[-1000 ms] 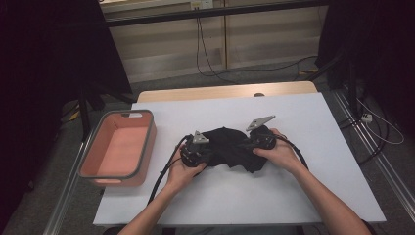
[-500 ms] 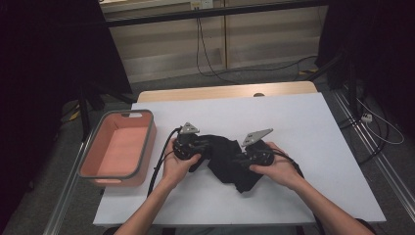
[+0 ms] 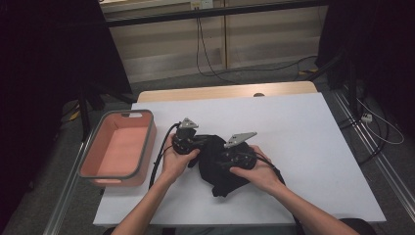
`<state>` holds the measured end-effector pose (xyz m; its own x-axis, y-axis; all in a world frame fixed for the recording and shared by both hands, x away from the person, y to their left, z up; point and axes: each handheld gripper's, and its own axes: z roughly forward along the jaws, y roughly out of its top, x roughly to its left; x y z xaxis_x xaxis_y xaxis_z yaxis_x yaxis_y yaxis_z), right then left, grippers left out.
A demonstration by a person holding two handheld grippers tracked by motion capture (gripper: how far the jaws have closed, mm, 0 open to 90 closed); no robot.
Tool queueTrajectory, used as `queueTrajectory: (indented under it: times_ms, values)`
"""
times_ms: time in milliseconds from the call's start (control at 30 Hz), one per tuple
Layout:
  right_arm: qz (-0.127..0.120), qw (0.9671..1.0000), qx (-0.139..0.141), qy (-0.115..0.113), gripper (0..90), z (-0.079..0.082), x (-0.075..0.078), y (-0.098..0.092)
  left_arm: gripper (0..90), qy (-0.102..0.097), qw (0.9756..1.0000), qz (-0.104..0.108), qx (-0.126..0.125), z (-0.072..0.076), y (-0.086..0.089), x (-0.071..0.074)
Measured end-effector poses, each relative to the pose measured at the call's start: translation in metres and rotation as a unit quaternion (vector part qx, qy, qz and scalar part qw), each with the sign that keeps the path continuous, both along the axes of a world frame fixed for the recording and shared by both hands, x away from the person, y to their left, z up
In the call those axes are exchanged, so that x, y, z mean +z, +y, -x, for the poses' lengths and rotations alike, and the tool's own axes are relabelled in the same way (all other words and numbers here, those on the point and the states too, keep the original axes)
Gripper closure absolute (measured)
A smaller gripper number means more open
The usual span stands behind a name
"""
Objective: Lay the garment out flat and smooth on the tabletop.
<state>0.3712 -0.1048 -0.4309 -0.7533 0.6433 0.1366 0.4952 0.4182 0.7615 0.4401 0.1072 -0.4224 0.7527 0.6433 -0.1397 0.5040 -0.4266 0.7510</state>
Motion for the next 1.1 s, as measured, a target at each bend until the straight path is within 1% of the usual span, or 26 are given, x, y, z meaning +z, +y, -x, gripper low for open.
queueTrajectory:
  times_ms: [33,67,133,233,267,300,367,400,467,500,533,600,633,667,700,733,767,800,833,867,900,933,1000,1033,1067,1100]
  values:
    - [0.0,1.0,-0.007,-0.001,41.6,-0.001,0.001,-0.004,75.8,0.004,1.0,0.005,0.0,0.0,0.002,-0.001]
    - [-0.002,1.0,-0.008,-0.001,38.4,-0.002,0.002,-0.009,73.2,0.004,1.0,0.004,0.003,0.001,0.004,-0.001]
    - [-0.004,0.9999,-0.007,-0.013,33.6,-0.002,0.006,-0.018,63.0,-0.004,0.9999,0.0,0.015,0.005,0.007,0.005]
    - [-0.022,0.9994,-0.013,-0.023,27.3,-0.003,0.015,-0.031,50.0,-0.022,0.9996,-0.006,0.017,0.015,0.011,0.018]
    - [-0.023,0.9991,-0.016,-0.033,26.9,-0.003,0.018,-0.036,46.4,-0.024,0.9996,-0.002,0.014,0.019,0.013,0.023]
    - [-0.027,0.9985,-0.022,-0.043,26.7,-0.004,0.022,-0.04,45.8,-0.033,0.9993,-0.001,0.016,0.024,0.014,0.027]
    - [-0.052,0.997,-0.033,-0.047,27.2,-0.006,0.029,-0.048,44.2,-0.04,0.9991,0.011,0.012,0.032,0.015,0.034]
    - [-0.056,0.9963,-0.038,-0.053,28.8,-0.008,0.033,-0.052,43.0,-0.043,0.9989,0.017,0.01,0.036,0.016,0.038]
    - [-0.04,0.9958,-0.047,-0.067,33.8,-0.013,0.035,-0.055,42.1,-0.046,0.9985,0.029,0.001,0.042,0.014,0.042]
    - [-0.029,0.9959,-0.05,-0.069,34.8,-0.017,0.034,-0.055,42.5,-0.046,0.9984,0.032,-0.007,0.045,0.013,0.042]
    - [-0.028,0.9962,-0.05,-0.066,34.6,-0.022,0.033,-0.055,43.6,-0.045,0.9982,0.034,-0.017,0.049,0.009,0.041]
    - [-0.041,0.9965,-0.047,-0.055,34.9,-0.034,0.027,-0.051,47.3,-0.055,0.9967,0.036,-0.047,0.058,0.0,0.034]
    - [-0.047,0.9966,-0.047,-0.048,35.8,-0.041,0.025,-0.049,49.4,-0.052,0.9966,0.033,-0.055,0.062,-0.005,0.029]
    - [-0.05,0.9966,-0.046,-0.046,39.2,-0.048,0.023,-0.045,51.4,-0.047,0.9965,0.03,-0.062,0.066,-0.01,0.023]
    - [-0.046,0.9967,-0.045,-0.05,42.5,-0.054,0.021,-0.04,52.2,-0.043,0.9963,0.025,-0.07,0.068,-0.014,0.018]
    - [-0.034,0.997,-0.04,-0.057,43.9,-0.06,0.019,-0.035,52.3,-0.036,0.996,0.017,-0.08,0.07,-0.018,0.014]
    - [-0.023,0.9971,-0.036,-0.062,46.5,-0.065,0.017,-0.03,51.9,-0.031,0.9959,0.015,-0.083,0.072,-0.02,0.01]
    - [-0.021,0.9977,-0.031,-0.056,47.9,-0.071,0.014,-0.025,50.9,-0.029,0.9961,0.014,-0.082,0.073,-0.022,0.007]
    - [-0.016,0.9979,-0.025,-0.057,48.4,-0.075,0.012,-0.019,49.9,-0.025,0.9959,0.011,-0.086,0.074,-0.023,0.005]
    - [-0.004,0.9978,-0.02,-0.064,49.9,-0.079,0.008,-0.013,49.5,-0.023,0.9958,0.006,-0.089,0.076,-0.024,0.003]
    - [0.012,0.9981,-0.012,-0.06,49.5,-0.083,0.004,-0.008,49.1,-0.022,0.9954,0.001,-0.093,0.077,-0.025,0.001]
    - [0.018,0.9983,-0.008,-0.056,49.6,-0.087,-0.001,-0.002,49.5,-0.019,0.995,-0.004,-0.098,0.078,-0.026,-0.001]
    - [0.022,0.9987,-0.002,-0.046,50.3,-0.093,-0.008,0.007,53.7,-0.016,0.9939,-0.016,-0.108,0.079,-0.026,-0.005]
    - [0.02,0.999,0.0,-0.04,49.9,-0.096,-0.012,0.011,57.6,-0.014,0.9936,-0.019,-0.11,0.078,-0.025,-0.009]
    - [0.013,0.9995,-0.002,-0.028,49.3,-0.099,-0.014,0.014,61.4,-0.01,0.9935,-0.024,-0.111,0.078,-0.025,-0.012]
    - [0.007,0.9998,-0.001,-0.018,49.8,-0.101,-0.017,0.017,63.4,-0.006,0.9934,-0.024,-0.112,0.077,-0.025,-0.014]
